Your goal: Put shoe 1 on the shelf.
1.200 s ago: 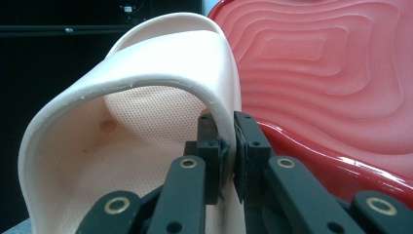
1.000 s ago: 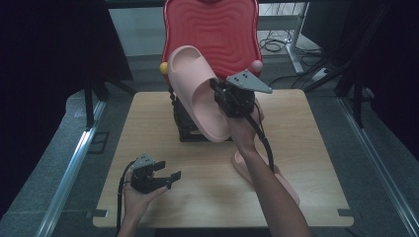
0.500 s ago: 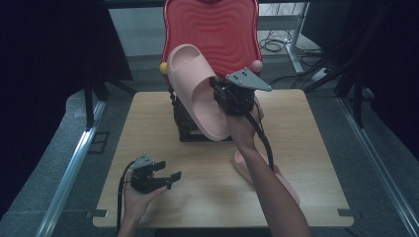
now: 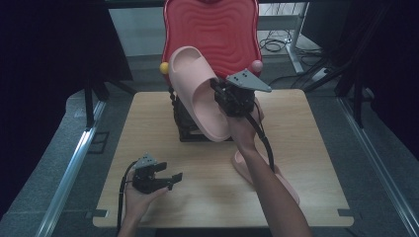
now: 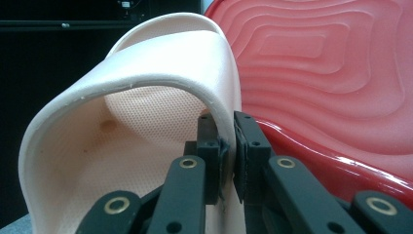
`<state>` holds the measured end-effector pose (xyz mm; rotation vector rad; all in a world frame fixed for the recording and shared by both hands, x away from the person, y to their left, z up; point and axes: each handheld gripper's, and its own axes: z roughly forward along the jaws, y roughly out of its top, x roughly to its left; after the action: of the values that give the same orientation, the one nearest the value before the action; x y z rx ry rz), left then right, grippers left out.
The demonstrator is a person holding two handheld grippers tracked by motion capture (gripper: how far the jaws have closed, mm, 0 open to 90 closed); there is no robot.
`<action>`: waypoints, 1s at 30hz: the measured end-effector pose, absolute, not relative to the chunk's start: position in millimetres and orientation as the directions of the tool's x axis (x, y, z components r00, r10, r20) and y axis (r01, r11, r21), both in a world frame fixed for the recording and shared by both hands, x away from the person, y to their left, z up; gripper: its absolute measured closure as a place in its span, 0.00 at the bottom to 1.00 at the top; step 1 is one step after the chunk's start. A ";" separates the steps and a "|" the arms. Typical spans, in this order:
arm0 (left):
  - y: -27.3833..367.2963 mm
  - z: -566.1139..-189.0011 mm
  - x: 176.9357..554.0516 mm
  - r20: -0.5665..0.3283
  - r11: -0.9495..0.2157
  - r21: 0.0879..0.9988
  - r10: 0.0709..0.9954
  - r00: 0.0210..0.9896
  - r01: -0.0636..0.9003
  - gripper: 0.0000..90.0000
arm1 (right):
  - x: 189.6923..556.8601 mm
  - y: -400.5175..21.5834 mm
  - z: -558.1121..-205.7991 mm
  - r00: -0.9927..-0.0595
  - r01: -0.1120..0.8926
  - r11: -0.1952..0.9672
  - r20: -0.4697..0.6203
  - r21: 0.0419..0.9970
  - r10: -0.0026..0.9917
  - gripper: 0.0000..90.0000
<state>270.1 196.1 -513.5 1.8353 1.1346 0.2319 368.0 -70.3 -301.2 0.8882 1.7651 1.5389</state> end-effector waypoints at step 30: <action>196.1 -515.1 270.5 -0.305 -0.131 0.779 0.775 0.553 0.613 0.20 | 373.3 -58.1 -301.6 -0.577 0.089 0.116 -0.044 0.989 0.815 0.92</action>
<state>270.5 196.1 -515.1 1.8323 1.1394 0.2130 373.3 -58.1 -301.6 0.8798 1.7830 1.5138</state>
